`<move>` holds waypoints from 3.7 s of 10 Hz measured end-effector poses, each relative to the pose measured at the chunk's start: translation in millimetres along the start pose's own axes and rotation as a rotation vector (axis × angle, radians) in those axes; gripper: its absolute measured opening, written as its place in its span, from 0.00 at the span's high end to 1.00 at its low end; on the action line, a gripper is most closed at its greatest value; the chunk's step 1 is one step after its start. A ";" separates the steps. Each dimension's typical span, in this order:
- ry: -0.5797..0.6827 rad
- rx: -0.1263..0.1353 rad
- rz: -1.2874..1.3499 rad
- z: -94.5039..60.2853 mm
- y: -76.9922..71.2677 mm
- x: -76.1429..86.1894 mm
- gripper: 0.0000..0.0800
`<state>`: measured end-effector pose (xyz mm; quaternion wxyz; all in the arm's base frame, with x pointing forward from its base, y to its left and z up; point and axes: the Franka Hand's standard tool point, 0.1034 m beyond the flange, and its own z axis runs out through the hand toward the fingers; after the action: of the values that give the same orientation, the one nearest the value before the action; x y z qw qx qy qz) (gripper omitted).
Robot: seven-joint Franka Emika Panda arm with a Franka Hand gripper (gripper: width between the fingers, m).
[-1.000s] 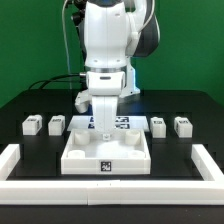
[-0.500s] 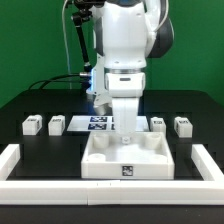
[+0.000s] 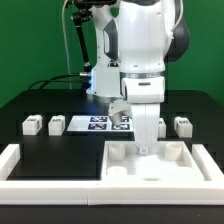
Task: Assemble square table
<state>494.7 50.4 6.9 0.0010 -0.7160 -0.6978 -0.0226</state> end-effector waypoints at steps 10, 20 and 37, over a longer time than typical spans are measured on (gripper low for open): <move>-0.013 0.043 0.017 0.9 -0.8 12.8 0.55; -0.013 0.043 0.020 0.3 -0.4 11.7 0.19; -0.085 0.069 1.311 -45.2 -69.2 125.5 0.19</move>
Offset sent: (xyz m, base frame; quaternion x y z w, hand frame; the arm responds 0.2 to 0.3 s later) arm 0.0275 0.0220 0.0045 -0.0152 0.0002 -0.0033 0.9999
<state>427.3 176.1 54.2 0.0100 -0.9926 -0.1165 0.0333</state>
